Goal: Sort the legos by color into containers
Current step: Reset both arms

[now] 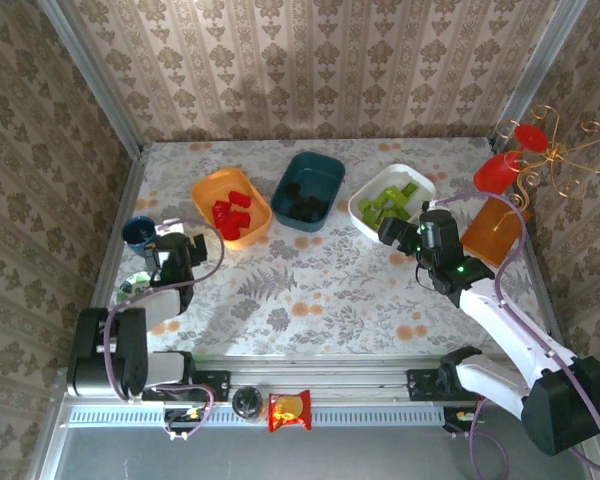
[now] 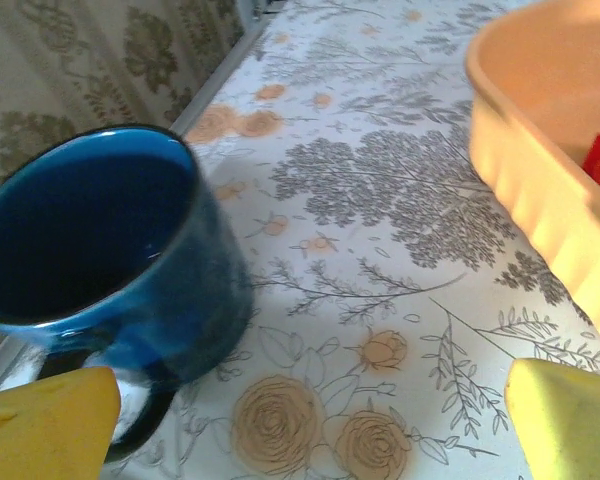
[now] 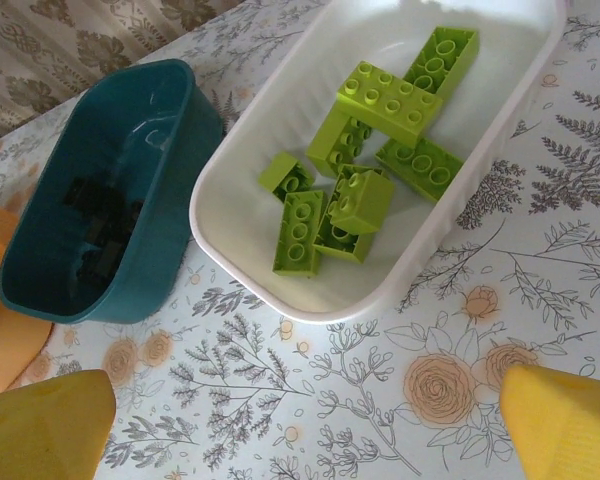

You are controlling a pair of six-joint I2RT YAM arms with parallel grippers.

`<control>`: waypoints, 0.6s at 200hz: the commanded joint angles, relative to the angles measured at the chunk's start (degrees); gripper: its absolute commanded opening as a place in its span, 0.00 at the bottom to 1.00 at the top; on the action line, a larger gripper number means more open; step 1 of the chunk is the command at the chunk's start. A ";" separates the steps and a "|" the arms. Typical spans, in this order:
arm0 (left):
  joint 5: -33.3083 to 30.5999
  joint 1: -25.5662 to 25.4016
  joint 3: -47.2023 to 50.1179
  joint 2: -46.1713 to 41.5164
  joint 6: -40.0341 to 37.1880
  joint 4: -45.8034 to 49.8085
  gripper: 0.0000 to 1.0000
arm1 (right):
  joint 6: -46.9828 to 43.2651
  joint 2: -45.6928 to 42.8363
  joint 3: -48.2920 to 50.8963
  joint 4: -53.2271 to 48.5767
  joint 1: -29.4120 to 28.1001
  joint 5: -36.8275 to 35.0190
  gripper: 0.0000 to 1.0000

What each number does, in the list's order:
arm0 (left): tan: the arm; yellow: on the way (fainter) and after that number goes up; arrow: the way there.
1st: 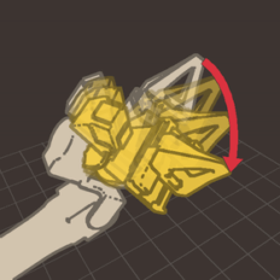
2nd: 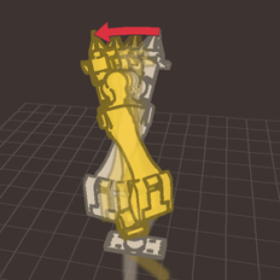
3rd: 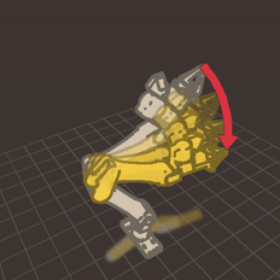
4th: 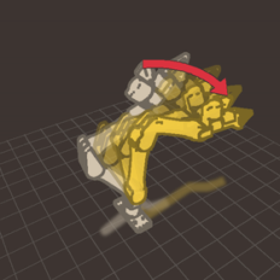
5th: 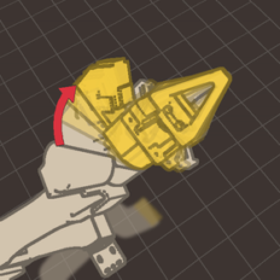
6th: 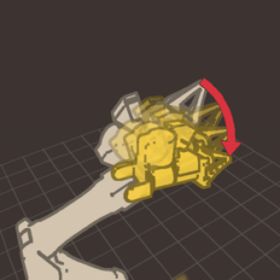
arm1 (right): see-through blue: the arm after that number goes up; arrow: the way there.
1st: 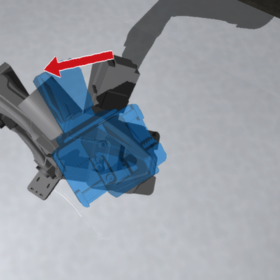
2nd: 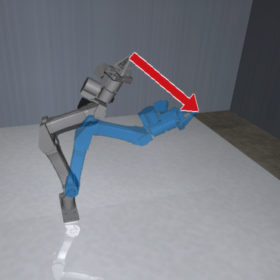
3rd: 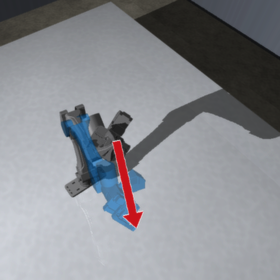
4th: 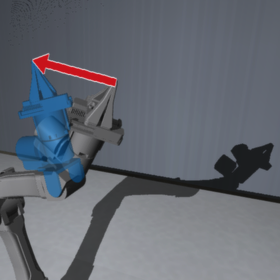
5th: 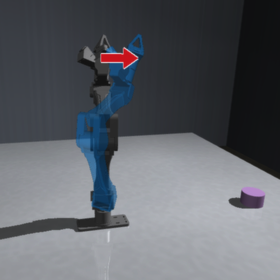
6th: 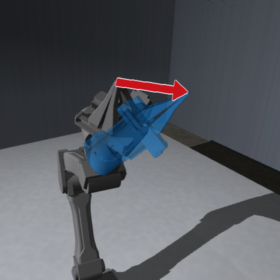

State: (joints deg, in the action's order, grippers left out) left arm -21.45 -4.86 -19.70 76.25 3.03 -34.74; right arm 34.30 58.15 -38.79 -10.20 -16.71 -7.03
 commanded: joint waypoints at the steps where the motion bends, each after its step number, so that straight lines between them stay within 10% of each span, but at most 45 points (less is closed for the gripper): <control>1: 4.01 0.31 0.17 4.33 -5.67 -15.55 1.00 | 0.33 -0.13 0.68 1.17 0.10 -2.00 1.00; 40: 9.50 0.77 3.41 14.80 -7.66 -32.83 1.00 | -0.18 -1.35 1.42 2.09 0.23 -3.20 1.00; 120: 13.51 4.31 -0.16 13.11 -3.99 -23.09 1.00 | -0.40 -1.04 2.18 2.90 0.34 -5.51 1.00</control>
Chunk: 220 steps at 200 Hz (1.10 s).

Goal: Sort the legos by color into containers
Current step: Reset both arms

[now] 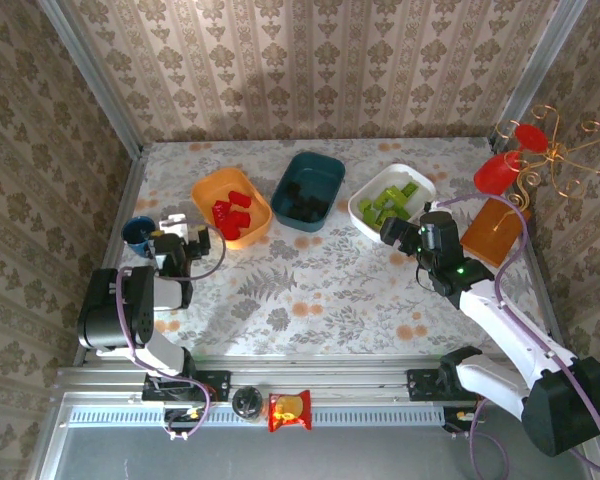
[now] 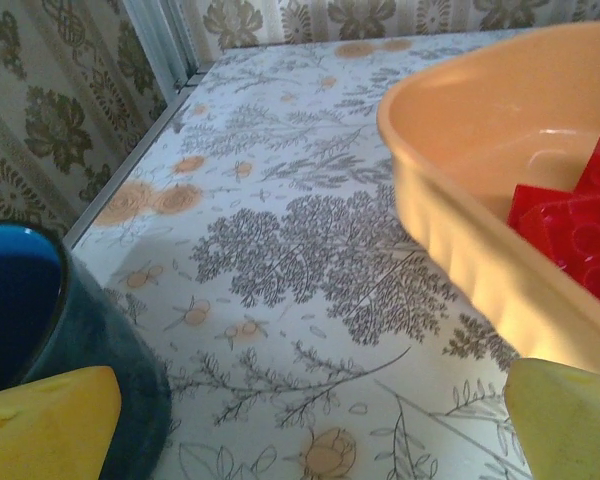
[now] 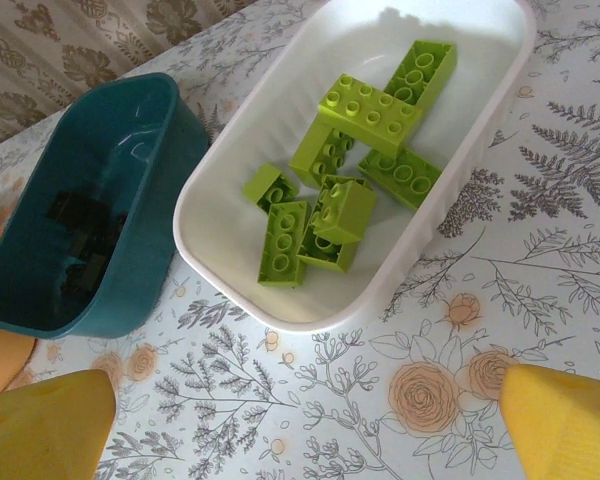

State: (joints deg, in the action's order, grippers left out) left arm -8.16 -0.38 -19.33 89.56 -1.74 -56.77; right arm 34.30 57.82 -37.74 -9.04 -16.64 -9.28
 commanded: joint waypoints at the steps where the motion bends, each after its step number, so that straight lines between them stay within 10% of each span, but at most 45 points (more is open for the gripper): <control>1: -0.12 -0.24 -0.49 -0.19 0.73 -1.19 1.00 | -0.39 -0.70 1.15 1.83 0.29 -3.36 1.00; 124: -2.47 -1.64 -1.41 -0.24 -0.03 0.48 1.00 | -14.54 6.96 3.39 16.72 0.71 -29.32 1.00; 165: -2.47 -1.73 -1.43 -0.21 -0.18 0.52 1.00 | -31.41 15.34 6.21 34.28 2.74 -27.99 1.00; 220: -2.43 -1.68 -1.50 -0.14 -0.20 0.49 1.00 | -29.81 25.66 6.01 40.38 11.24 -15.41 1.00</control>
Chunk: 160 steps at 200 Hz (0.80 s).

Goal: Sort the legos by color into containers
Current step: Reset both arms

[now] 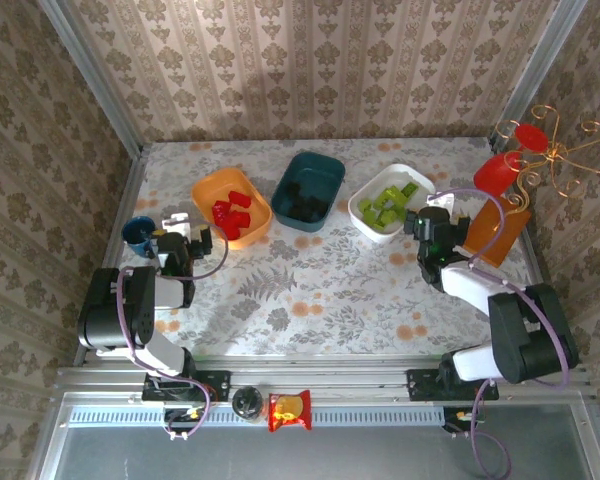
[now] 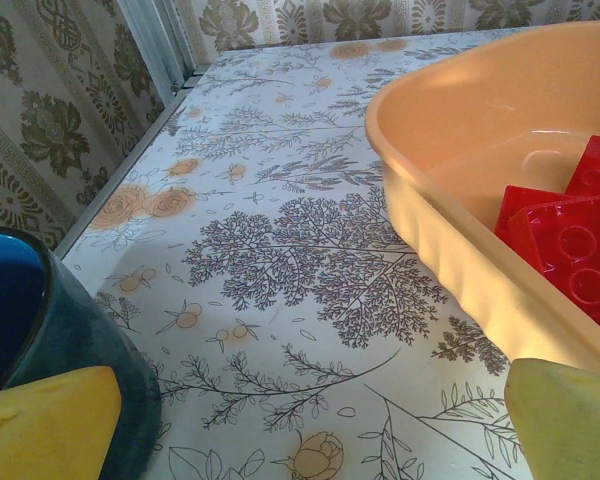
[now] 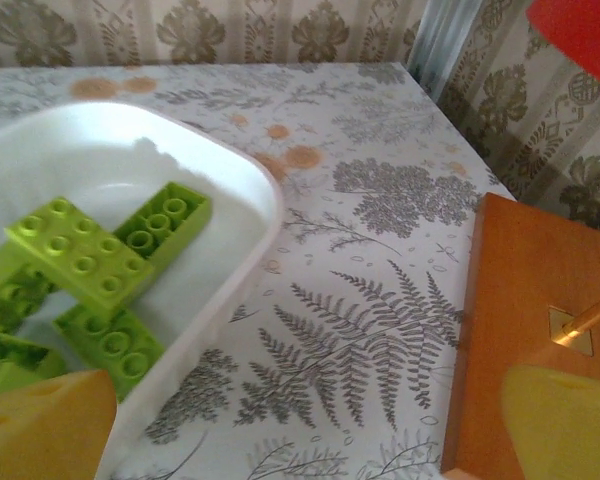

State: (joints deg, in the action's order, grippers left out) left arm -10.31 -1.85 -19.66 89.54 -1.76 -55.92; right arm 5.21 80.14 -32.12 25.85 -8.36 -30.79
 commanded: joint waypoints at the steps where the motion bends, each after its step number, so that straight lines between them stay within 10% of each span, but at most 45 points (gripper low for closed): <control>1: -0.26 -0.24 -1.17 -0.14 -0.17 -0.35 1.00 | -0.64 3.53 0.48 5.74 3.11 6.40 1.00; 102: -0.28 -0.26 -1.17 -0.09 -0.25 -0.29 1.00 | -2.55 7.89 9.15 25.20 7.59 25.11 1.00; 160: -0.31 -0.37 -1.17 -0.08 -0.26 -0.25 1.00 | -1.92 7.20 9.34 23.89 7.22 22.32 1.00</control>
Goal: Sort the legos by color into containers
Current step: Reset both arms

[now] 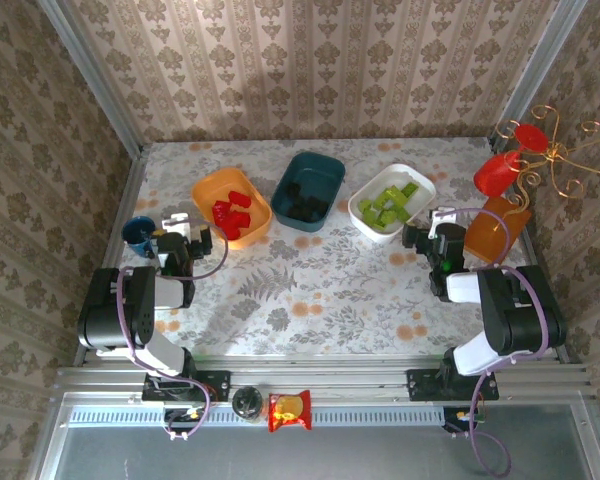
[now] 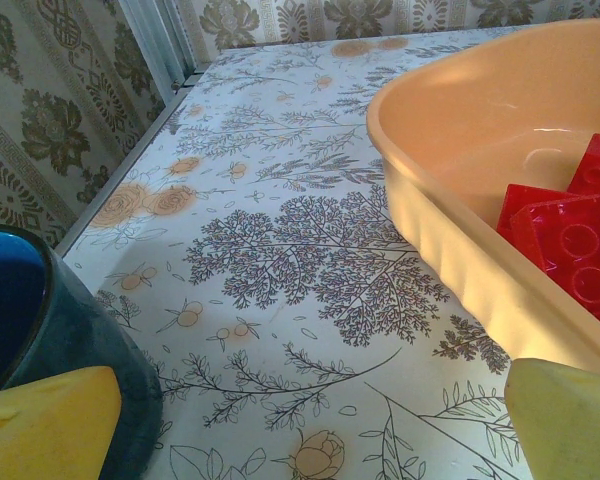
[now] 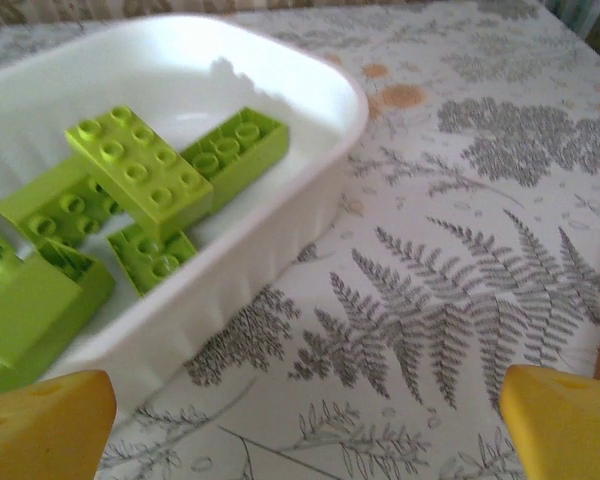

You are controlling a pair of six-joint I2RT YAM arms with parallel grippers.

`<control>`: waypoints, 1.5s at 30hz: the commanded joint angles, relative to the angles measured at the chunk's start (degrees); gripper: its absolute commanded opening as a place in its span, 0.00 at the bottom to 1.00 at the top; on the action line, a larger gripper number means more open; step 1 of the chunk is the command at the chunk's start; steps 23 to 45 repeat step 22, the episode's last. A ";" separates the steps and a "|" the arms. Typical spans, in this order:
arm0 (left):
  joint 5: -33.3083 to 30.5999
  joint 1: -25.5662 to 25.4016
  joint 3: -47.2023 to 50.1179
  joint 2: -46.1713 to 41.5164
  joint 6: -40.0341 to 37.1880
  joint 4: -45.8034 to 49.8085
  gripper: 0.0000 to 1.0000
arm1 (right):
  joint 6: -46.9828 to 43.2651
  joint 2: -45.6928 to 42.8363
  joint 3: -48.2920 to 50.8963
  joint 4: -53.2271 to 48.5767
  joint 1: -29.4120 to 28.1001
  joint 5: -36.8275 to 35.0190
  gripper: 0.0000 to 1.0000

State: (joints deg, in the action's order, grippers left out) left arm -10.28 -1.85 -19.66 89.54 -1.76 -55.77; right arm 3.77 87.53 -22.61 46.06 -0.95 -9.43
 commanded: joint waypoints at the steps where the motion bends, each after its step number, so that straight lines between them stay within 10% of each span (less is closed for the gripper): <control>1: -0.34 -0.36 -1.17 -0.12 -0.26 -0.40 1.00 | -0.50 -0.13 -0.16 3.86 -0.24 0.98 1.00; 45: -1.22 -0.94 -1.61 -0.05 -0.79 0.06 1.00 | -0.61 -0.16 -0.34 3.44 -0.37 0.64 1.00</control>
